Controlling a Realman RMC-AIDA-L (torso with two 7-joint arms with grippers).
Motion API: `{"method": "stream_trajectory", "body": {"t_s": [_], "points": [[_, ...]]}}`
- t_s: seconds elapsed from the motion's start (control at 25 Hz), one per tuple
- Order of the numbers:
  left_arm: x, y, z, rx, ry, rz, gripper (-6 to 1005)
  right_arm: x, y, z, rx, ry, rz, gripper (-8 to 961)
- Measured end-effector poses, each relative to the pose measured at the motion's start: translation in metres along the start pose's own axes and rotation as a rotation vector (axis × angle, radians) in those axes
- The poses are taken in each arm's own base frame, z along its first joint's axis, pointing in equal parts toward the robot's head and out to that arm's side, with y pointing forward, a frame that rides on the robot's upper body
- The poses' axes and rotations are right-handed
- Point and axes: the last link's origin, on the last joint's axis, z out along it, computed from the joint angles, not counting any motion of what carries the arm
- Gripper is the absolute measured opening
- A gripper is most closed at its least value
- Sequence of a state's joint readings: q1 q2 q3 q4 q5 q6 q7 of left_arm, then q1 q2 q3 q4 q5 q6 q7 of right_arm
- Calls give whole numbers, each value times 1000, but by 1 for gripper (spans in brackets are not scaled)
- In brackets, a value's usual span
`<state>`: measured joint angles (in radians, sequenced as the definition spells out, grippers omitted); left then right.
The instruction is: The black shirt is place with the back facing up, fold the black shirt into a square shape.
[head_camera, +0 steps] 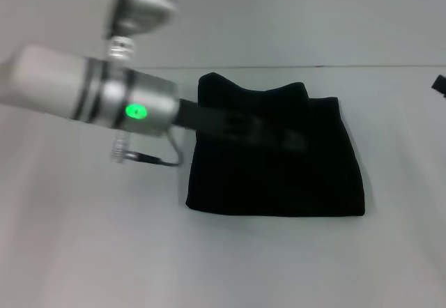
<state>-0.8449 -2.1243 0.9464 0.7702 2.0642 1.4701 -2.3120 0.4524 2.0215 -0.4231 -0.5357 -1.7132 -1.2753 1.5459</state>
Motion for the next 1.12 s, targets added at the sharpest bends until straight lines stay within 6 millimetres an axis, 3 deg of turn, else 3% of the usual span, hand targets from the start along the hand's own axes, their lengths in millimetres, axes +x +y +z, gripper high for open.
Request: {"method": "stream_trajectory", "body": {"t_s": [0.08,0.12,0.28,0.56,0.6,0.84,1.12], "points": [[-1,-8,-8,4,37,-63,413,-1,0,4,-8,49,19,523],[-9,-31,-34,5,147,-250,437,-2,0,6,-13,82,34,523],[-23,-51,-63,15,261,-371,566,-7,11,24,-66,293,82,520],[-32,-67,-116,63,396,-414,851,-30,49,76,-45,693,133,516],[-33,-67,-120,65,409,-415,896,-33,56,85,-26,741,120,515],[-34,-69,-133,73,448,-408,937,-44,96,132,77,909,3,511],[-35,-71,-130,83,457,-408,936,-32,134,165,98,942,-77,507]]}}
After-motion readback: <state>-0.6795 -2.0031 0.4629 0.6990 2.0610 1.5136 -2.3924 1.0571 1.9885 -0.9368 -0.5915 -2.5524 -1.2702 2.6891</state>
